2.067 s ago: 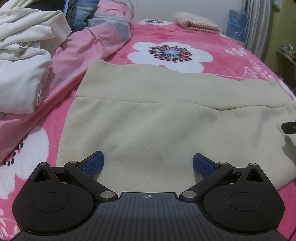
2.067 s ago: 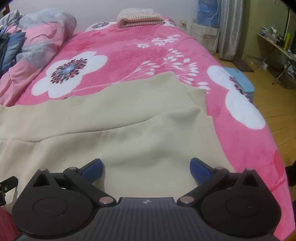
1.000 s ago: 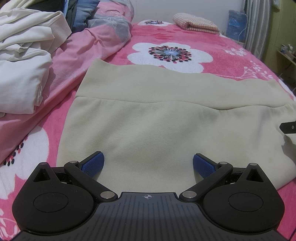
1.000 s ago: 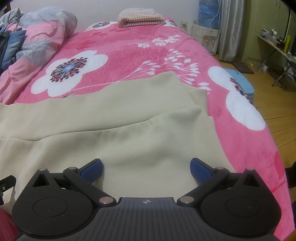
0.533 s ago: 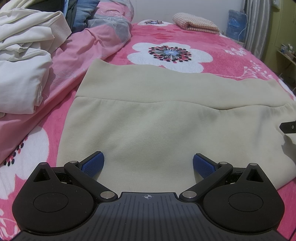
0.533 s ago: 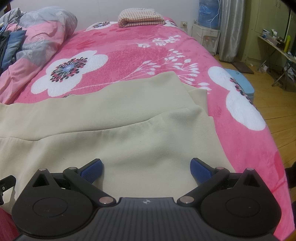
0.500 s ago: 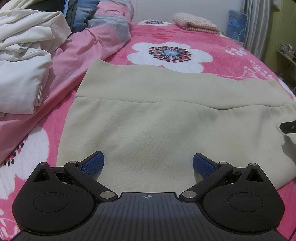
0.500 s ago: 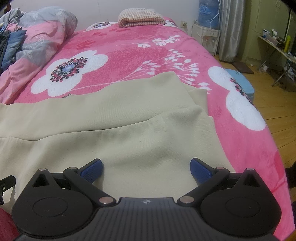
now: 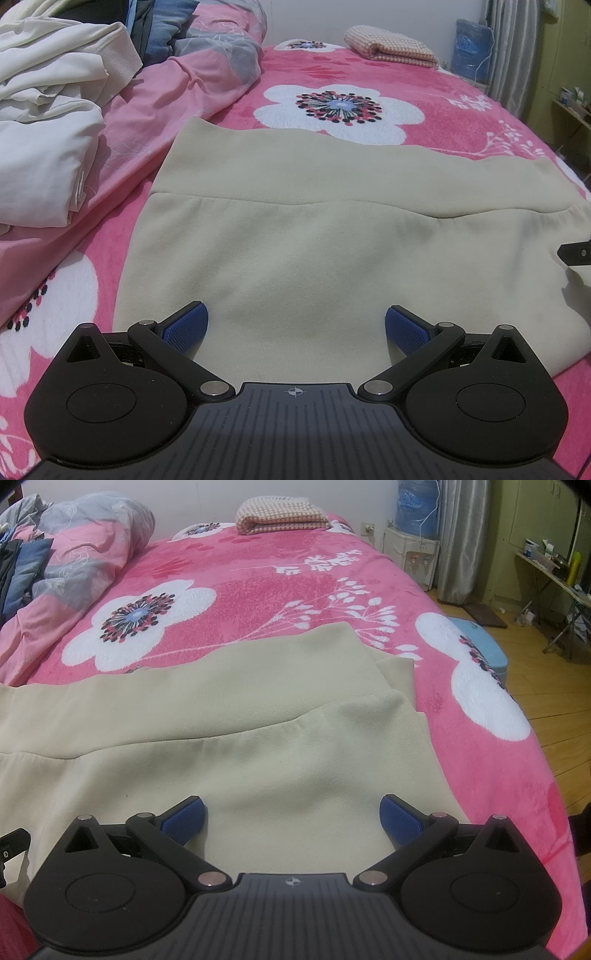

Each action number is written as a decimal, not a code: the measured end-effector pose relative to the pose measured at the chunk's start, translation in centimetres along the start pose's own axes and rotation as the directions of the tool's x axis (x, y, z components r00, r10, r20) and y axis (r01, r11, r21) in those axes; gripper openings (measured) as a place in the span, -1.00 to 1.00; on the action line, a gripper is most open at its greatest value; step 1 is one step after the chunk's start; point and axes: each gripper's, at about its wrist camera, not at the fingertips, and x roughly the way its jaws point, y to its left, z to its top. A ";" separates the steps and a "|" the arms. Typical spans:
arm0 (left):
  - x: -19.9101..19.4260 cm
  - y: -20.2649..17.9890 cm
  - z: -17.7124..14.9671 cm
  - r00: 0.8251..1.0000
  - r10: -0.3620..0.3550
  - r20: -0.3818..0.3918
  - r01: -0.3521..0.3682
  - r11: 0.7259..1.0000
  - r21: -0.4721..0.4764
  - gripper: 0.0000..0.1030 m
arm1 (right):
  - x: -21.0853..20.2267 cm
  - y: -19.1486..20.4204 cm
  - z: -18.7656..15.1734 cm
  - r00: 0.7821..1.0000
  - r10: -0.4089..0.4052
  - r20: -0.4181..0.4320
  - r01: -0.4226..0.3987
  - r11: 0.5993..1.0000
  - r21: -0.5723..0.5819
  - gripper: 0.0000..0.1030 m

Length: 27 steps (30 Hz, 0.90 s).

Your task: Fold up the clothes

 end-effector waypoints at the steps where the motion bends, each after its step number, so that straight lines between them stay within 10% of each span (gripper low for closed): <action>1: 0.0 0.0 0.0 1.000 0.000 0.000 0.000 1.000 0.000 1.00 | 0.0 0.0 0.0 1.000 0.000 0.000 0.000 1.000 0.000 1.00; 27: 0.0 0.0 0.1 1.000 -0.001 -0.008 0.001 1.000 0.019 1.00 | 0.1 0.1 0.0 1.000 0.002 -0.003 -0.002 1.000 -0.001 1.00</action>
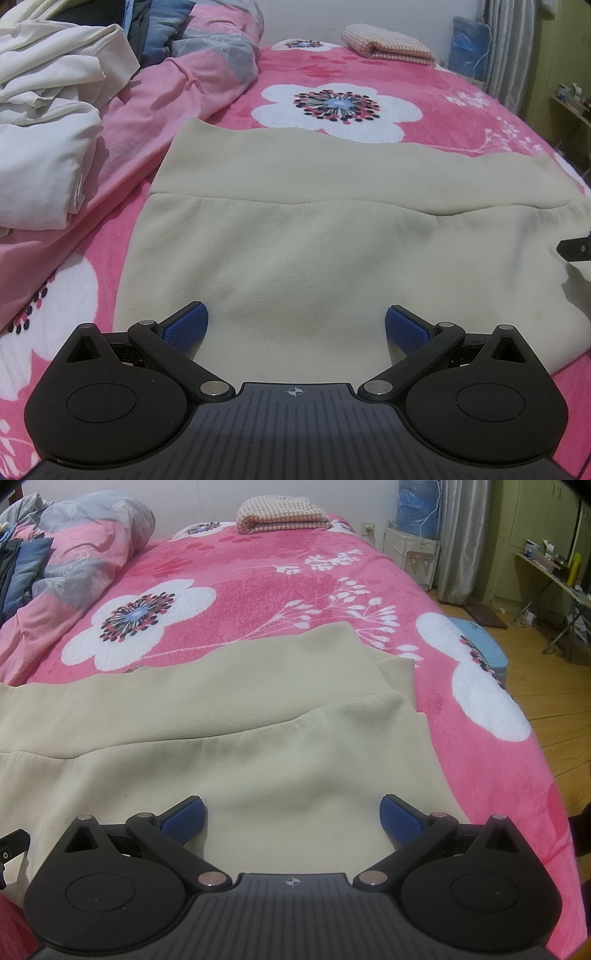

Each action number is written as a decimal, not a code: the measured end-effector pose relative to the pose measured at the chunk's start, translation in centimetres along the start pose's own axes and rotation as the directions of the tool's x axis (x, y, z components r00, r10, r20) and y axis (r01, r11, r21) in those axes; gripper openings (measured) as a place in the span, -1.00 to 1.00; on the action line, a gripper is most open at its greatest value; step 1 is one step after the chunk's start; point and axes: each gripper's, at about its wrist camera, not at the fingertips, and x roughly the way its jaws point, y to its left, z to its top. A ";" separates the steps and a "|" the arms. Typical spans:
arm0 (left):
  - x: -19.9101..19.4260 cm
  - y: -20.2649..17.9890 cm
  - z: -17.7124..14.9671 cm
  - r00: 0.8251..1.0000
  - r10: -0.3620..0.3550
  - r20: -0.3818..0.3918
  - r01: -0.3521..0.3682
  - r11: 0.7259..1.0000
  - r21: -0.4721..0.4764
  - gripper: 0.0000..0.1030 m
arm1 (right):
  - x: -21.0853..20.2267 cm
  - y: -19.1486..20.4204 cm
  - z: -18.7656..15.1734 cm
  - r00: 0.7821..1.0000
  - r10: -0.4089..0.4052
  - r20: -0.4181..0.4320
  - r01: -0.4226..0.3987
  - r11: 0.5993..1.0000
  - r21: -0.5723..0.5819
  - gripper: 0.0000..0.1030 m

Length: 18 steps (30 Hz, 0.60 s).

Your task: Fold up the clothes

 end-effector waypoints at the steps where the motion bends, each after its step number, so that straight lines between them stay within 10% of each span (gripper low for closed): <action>1: 0.0 0.0 0.1 1.000 -0.001 -0.004 0.001 1.000 0.005 1.00 | 0.0 0.0 0.0 1.000 0.001 -0.001 -0.001 1.000 0.001 1.00; 18: -1.9 2.8 -0.2 1.000 -0.024 0.010 0.023 0.998 0.051 1.00 | 0.1 -0.4 0.2 1.000 0.018 0.001 -0.018 1.000 0.005 1.00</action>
